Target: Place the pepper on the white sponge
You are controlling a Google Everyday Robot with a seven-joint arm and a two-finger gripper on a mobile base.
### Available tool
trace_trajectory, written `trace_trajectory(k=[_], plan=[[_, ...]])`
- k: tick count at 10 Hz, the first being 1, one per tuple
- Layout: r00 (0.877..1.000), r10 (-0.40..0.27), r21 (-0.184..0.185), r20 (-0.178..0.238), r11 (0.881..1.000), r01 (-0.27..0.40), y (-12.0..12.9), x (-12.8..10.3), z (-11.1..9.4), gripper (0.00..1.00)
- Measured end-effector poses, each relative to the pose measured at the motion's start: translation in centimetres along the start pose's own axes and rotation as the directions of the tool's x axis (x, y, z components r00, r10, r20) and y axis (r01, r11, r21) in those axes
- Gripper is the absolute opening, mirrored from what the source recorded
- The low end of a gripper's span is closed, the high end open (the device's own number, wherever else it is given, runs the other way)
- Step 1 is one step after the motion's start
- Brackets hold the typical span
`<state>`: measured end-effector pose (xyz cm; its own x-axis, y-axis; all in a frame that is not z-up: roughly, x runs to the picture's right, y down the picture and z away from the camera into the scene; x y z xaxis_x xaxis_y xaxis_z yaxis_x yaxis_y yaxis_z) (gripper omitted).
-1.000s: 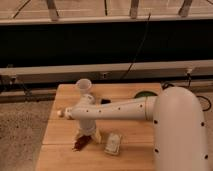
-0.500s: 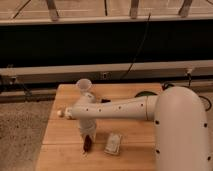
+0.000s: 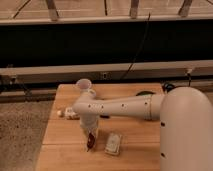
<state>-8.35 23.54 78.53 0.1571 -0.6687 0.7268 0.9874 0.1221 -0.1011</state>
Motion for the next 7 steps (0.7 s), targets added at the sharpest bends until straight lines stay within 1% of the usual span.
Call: trace_trajectory(k=[1,3,4,6,7], plan=[[1.000,0.005,0.004,-0.005,1.000,-0.005,0.4,0.3,-0.5,0.00],[1.000,0.006,0.008,-0.010,1.000,-0.006,0.6,0.5,-0.7,0.00],[1.000,0.015,0.020,-0.014,1.000,-0.014,1.5,0.8,-1.4,0.00],[0.999,0.031,0.029,-0.009,0.999,-0.031,4.1,1.2,-1.8,0.00],[0.999,0.040,0.038,-0.010,0.999,-0.039,5.0,1.4,-1.9,0.00]])
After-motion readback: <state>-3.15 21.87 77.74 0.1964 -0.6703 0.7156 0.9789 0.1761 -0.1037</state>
